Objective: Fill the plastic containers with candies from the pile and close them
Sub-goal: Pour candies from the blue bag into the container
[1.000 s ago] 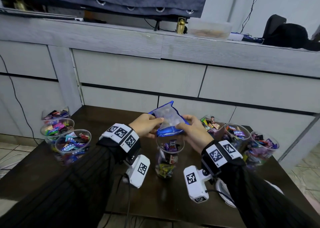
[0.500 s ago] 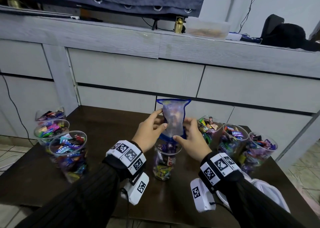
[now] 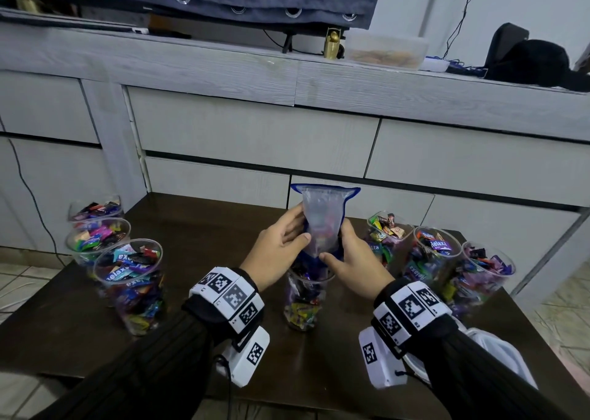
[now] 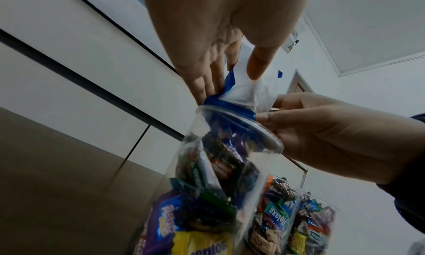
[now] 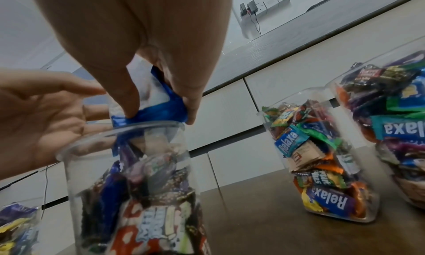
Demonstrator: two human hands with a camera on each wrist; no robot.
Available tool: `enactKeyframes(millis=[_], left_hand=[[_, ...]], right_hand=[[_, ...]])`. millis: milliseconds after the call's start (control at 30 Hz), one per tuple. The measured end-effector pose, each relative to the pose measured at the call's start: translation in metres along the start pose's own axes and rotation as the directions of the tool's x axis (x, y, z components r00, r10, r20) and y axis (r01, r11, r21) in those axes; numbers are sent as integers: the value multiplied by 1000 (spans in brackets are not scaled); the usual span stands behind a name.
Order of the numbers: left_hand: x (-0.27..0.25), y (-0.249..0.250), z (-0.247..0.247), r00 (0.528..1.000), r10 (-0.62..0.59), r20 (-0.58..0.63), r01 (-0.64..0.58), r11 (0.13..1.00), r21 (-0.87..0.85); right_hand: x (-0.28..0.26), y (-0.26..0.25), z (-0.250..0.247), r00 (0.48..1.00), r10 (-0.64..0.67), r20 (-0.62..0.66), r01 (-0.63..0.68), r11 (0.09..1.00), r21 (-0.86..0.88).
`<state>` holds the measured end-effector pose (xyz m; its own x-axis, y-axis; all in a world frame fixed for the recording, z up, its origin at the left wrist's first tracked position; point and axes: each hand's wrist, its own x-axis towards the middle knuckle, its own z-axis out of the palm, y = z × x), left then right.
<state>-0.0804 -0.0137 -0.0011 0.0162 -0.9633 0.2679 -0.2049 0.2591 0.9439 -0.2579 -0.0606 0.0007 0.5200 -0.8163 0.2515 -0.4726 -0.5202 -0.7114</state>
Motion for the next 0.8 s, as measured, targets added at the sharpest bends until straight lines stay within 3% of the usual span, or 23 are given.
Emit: enactKeyframes(millis=[800], left_hand=[[0, 3, -10, 997, 65, 41, -64, 998, -21]], right_hand=[[3, -14, -16, 999, -20, 45, 18, 999, 41]])
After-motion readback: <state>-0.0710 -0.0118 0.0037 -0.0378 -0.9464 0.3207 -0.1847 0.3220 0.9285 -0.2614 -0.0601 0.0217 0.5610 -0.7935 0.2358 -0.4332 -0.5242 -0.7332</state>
